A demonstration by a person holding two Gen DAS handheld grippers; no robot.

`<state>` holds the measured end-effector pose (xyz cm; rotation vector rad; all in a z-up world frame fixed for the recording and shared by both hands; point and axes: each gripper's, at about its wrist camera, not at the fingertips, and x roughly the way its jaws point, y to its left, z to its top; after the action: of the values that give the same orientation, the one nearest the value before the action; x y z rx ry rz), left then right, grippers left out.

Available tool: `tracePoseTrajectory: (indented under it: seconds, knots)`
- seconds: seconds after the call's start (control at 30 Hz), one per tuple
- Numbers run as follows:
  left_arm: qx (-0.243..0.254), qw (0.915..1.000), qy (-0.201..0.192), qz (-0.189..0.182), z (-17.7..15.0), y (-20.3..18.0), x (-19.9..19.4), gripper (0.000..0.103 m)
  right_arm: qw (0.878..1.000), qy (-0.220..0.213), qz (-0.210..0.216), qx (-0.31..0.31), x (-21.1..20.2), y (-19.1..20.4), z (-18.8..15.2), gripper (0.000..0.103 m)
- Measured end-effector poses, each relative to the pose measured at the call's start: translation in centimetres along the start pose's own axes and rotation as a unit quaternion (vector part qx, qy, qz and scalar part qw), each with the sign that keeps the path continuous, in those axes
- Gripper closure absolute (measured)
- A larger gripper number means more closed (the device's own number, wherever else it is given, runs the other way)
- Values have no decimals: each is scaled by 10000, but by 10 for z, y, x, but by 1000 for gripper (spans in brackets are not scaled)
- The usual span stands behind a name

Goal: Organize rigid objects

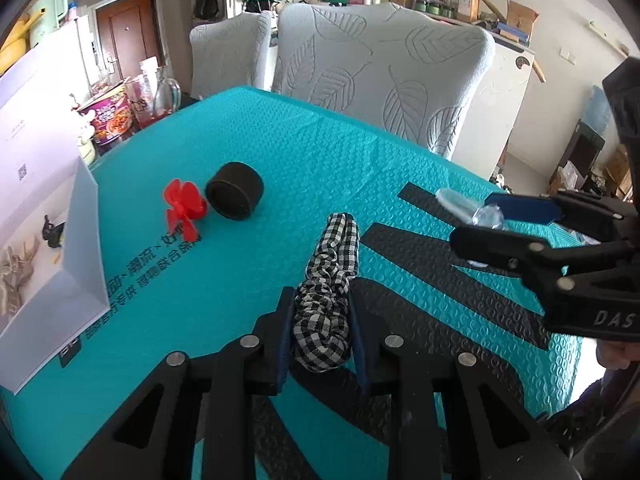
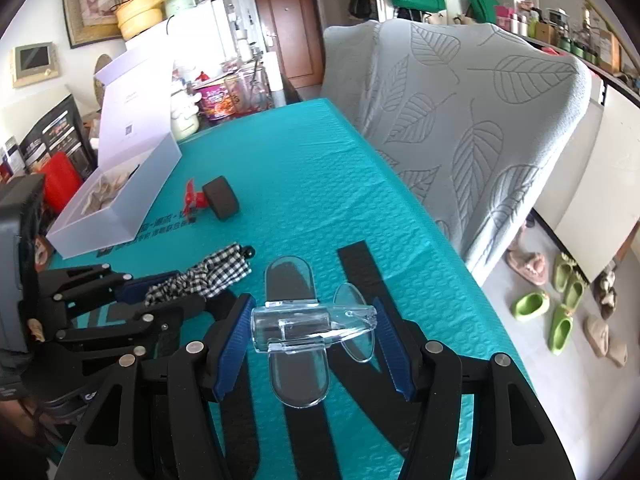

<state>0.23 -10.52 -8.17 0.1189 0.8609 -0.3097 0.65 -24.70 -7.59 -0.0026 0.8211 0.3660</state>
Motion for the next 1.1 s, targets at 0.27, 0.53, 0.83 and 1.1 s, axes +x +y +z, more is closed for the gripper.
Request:
tracePoseTrajectory:
  seconds: [0.27, 0.53, 0.83, 1.1]
  knots:
    - [-240, 9995, -84, 164, -11, 17, -22, 78, 9996, -12, 190, -224, 0, 26, 2, 43]
    - [-593, 9968, -263, 473, -30, 43, -52, 78, 9972, -33, 489, -568, 1, 62, 3, 43]
    - [-1052, 9898, -431, 855, -54, 72, -86, 78, 9910, -25, 850, -1036, 2, 109, 4, 43]
    - [-1437, 9807, -526, 1217, -78, 94, -115, 78, 9822, 1, 1189, -1453, 1, 150, 3, 43]
